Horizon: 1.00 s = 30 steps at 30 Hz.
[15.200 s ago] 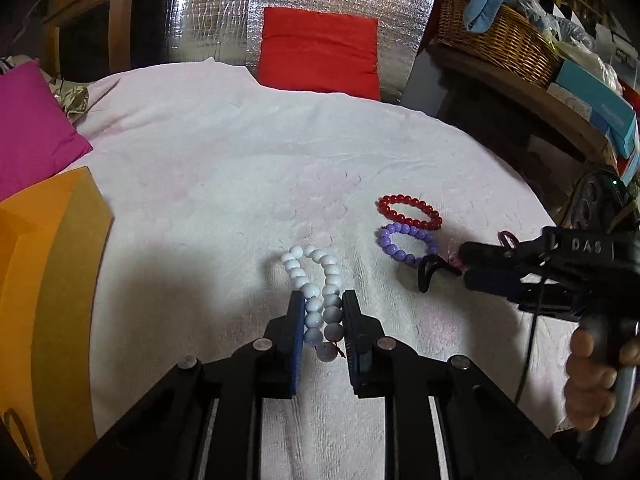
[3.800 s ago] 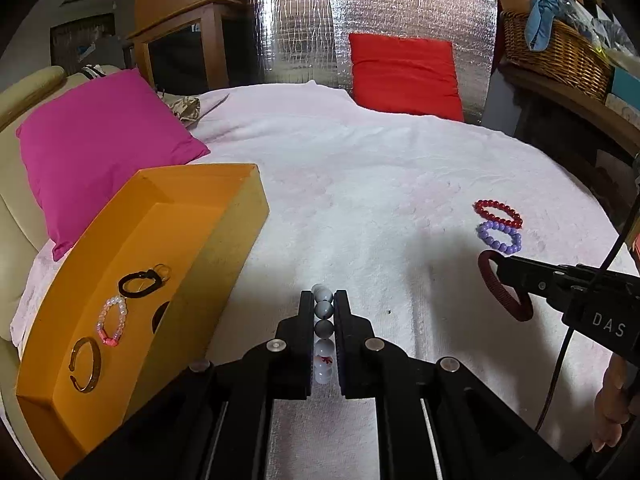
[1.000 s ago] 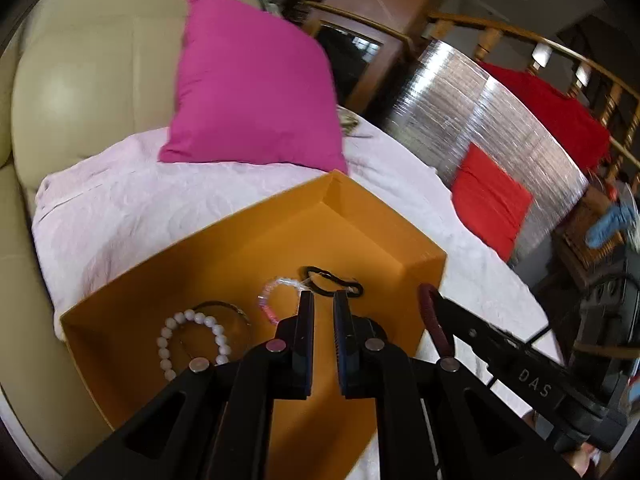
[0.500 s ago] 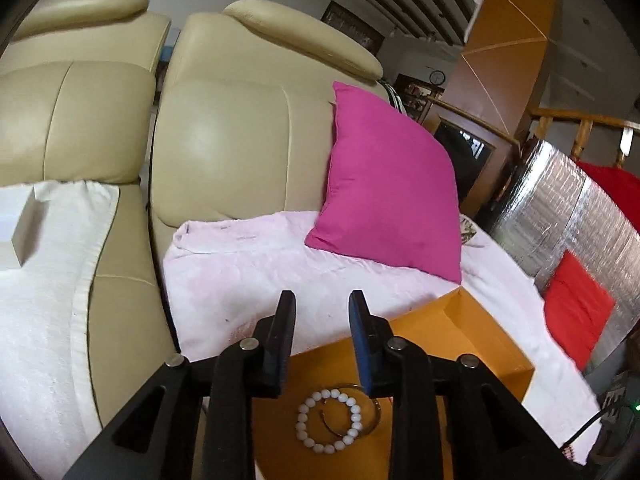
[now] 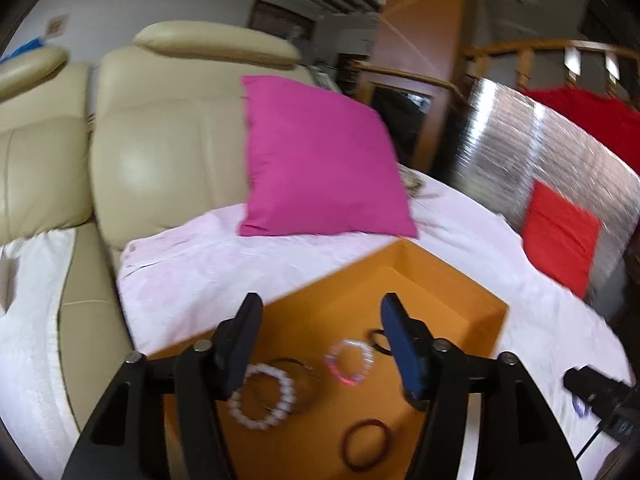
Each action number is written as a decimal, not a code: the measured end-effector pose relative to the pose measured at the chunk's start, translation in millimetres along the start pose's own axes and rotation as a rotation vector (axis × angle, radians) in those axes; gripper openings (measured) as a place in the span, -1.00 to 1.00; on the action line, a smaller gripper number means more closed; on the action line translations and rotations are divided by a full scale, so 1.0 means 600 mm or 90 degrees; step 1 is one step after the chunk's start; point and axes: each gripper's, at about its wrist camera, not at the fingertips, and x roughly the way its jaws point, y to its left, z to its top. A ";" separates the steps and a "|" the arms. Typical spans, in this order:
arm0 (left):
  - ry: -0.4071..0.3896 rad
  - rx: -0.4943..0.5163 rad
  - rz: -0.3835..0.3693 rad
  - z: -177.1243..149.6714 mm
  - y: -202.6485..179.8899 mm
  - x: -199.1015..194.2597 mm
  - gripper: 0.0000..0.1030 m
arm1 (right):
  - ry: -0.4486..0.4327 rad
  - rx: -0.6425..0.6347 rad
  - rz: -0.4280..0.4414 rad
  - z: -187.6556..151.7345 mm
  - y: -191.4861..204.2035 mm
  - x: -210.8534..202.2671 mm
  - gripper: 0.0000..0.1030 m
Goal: Organize jewelry
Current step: 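Move both open grippers back over the red and purple bracelets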
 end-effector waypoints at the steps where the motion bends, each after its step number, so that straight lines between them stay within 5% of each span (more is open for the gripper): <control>1: 0.005 0.013 -0.010 -0.003 -0.017 0.000 0.30 | -0.004 0.007 -0.013 -0.005 -0.018 -0.011 0.32; 10: 0.065 0.125 -0.102 -0.054 -0.174 0.006 0.49 | -0.073 0.171 -0.164 -0.087 -0.265 -0.143 0.31; 17: 0.129 0.252 -0.133 -0.121 -0.299 0.017 0.50 | -0.088 0.406 -0.168 -0.141 -0.453 -0.204 0.26; 21: 0.191 0.303 -0.152 -0.169 -0.357 0.027 0.50 | -0.042 0.441 -0.196 -0.157 -0.491 -0.206 0.26; 30: 0.305 0.339 -0.161 -0.250 -0.434 0.050 0.50 | 0.028 0.409 -0.203 -0.172 -0.464 -0.196 0.26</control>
